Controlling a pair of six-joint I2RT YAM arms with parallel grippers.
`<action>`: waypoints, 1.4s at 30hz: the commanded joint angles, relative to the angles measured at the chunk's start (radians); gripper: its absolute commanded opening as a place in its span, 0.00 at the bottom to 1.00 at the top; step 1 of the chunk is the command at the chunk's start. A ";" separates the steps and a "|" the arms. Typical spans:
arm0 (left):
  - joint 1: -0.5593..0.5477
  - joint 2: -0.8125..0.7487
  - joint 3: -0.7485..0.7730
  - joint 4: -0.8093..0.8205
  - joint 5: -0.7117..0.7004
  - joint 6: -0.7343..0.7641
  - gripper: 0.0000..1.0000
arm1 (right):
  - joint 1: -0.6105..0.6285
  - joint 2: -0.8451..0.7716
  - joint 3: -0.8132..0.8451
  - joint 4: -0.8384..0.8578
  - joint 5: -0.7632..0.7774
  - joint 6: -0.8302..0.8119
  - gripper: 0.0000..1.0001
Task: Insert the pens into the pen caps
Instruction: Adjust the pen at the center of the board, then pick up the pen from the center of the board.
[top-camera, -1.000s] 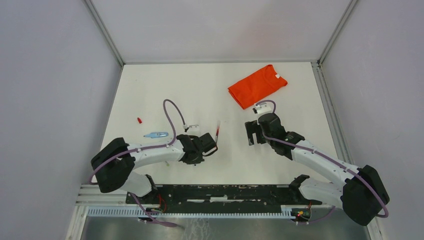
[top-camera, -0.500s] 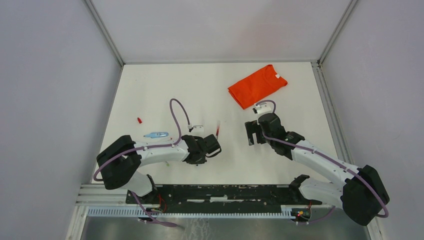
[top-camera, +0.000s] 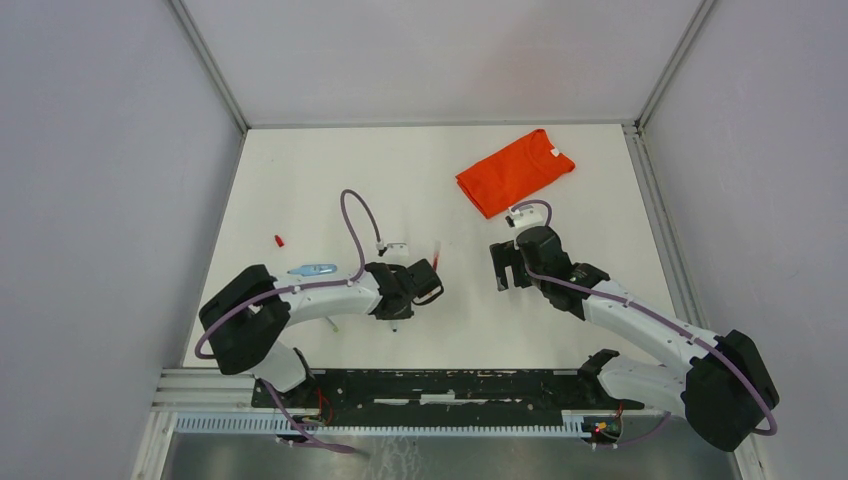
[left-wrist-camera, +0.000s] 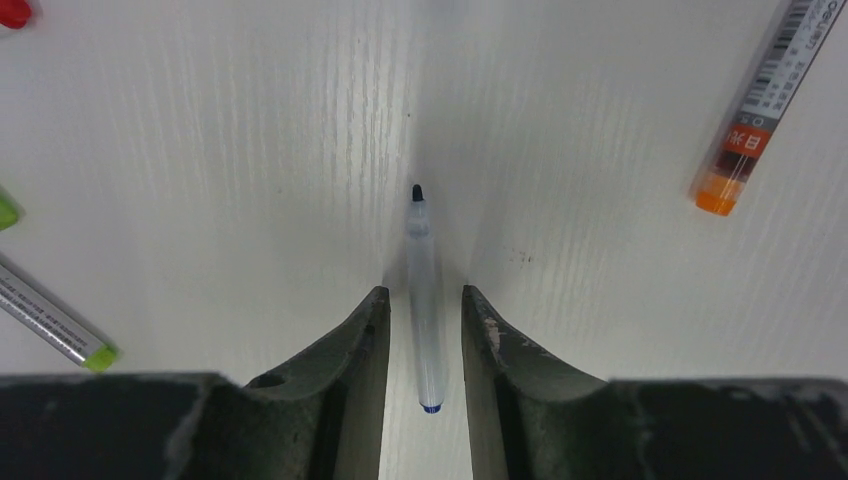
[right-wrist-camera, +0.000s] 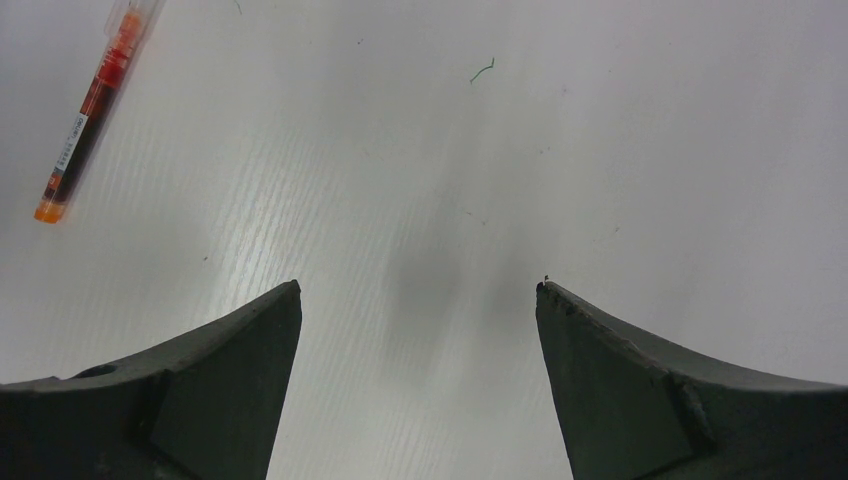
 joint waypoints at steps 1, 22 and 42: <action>0.035 0.021 0.011 0.043 -0.026 0.070 0.37 | -0.003 -0.024 0.014 0.014 0.022 0.006 0.92; 0.043 -0.023 0.014 0.101 -0.048 0.113 0.07 | -0.003 -0.056 0.011 0.012 0.051 0.022 0.92; 0.043 -0.344 -0.010 0.368 -0.022 0.295 0.04 | -0.003 -0.243 -0.056 0.233 -0.131 0.053 0.92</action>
